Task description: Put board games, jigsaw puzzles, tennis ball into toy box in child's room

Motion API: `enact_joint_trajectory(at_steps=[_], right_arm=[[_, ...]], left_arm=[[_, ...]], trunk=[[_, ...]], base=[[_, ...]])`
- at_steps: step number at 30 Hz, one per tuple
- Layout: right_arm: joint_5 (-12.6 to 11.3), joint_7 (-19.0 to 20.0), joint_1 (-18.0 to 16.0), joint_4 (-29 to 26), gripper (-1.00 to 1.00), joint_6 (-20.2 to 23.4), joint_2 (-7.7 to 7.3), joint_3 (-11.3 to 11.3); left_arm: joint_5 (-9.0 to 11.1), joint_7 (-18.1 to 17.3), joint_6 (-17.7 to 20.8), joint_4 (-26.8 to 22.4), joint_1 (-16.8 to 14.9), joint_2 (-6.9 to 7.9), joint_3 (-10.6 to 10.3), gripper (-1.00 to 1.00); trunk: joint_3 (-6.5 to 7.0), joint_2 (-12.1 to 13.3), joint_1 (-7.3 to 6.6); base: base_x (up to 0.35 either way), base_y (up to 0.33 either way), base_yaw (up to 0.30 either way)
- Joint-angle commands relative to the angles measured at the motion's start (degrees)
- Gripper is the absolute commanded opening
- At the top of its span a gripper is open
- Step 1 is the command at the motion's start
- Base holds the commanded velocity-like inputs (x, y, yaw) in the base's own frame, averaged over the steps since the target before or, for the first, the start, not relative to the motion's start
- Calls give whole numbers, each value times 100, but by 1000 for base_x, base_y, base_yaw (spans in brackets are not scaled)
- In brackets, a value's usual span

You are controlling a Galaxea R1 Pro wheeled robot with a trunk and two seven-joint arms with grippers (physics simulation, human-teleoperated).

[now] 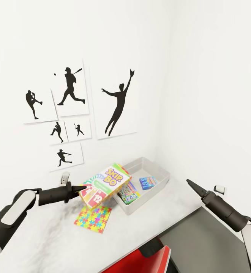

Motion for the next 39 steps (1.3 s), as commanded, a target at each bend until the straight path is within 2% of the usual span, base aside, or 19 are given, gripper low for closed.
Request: enact_joint_trajectory(at_steps=[1,2,3,4,5,6,10,11,13,14,16,17,19,22,25,28,36,39], right_arm=[[-18,9,-5,1,100,34,-2,-6],[-19,12,-5,1,100,34,-4,-7],[-14,6,-5,11,100,39,-18,-13],[-16,-2,-5,51,100,40,-21,-15],[-16,-4,-5,91,100,39,-25,-16],[-17,-2,-5,112,100,39,-26,-18],[-9,27,-5,181,100,44,-33,-141],[-6,29,-5,184,100,44,-33,-175],[1,38,-5,191,100,51,-34,-310],[2,39,-5,191,100,53,-34,-342],[5,38,-5,188,100,58,-34,-446],[5,37,-5,186,100,59,-34,-464],[6,36,-5,173,100,65,-34,-509],[6,35,-5,151,100,73,-34,-533],[6,35,-5,134,100,82,-34,-542],[6,35,-5,123,100,90,-34,-549],[6,109,-5,100,100,112,-50,-566],[6,123,-5,99,100,115,-104,-587]], left_arm=[[-66,-52,-1,-31,-99,-30,-15,-100],[-62,-39,0,-74,-283,-100,-17,-100],[-58,183,1,-113,-741,-368,-24,-100],[-53,442,6,-117,-909,-530,-24,-100],[-50,646,8,-118,-1015,-665,-23,-100],[-49,753,10,-119,-1065,-740,-23,-100],[-50,1607,10,-29,-1324,-1342,-22,-100],[-50,1713,8,-2,-1343,-1407,-22,-100],[-51,2133,4,176,-1463,-1633,-22,-100],[-52,2235,4,245,-1508,-1682,-22,-100],[-54,2567,-7,632,-1710,-1879,-22,-100],[-57,2628,-12,750,-1761,-1933,-21,-100],[-76,2780,-34,1275,-1992,-2152,-21,-100],[-91,2853,-120,1810,-2258,-2389,-21,-100],[-132,2876,-338,2031,-2409,-2558,-27,-100],[-265,2883,-471,2094,-2466,-2620,-26,-100],[-932,2858,-955,2144,-2504,-2847,-27,-100],[-1047,2850,-1012,2148,-2505,-2857,-31,-100]], trunk=[[-11,-12,3],[-11,-12,3],[-11,-12,3],[-11,-12,3],[-11,-12,3],[-11,-12,3],[-11,-12,3],[-11,-12,3],[-11,-12,3],[-11,-12,3],[-11,-12,3],[-11,-12,3],[-11,-12,3],[-12,-12,3],[-17,-12,3],[-29,-12,3],[-88,-12,3],[-113,-12,3]], base=[[0,0,0],[0,0,0],[0,0,0],[0,0,0],[0,0,0],[0,0,0],[0,0,0],[0,0,0],[0,0,0],[0,0,0],[0,0,0],[0,0,0],[0,0,0],[0,0,0],[0,0,0],[0,0,0],[0,0,0],[0,0,0]])
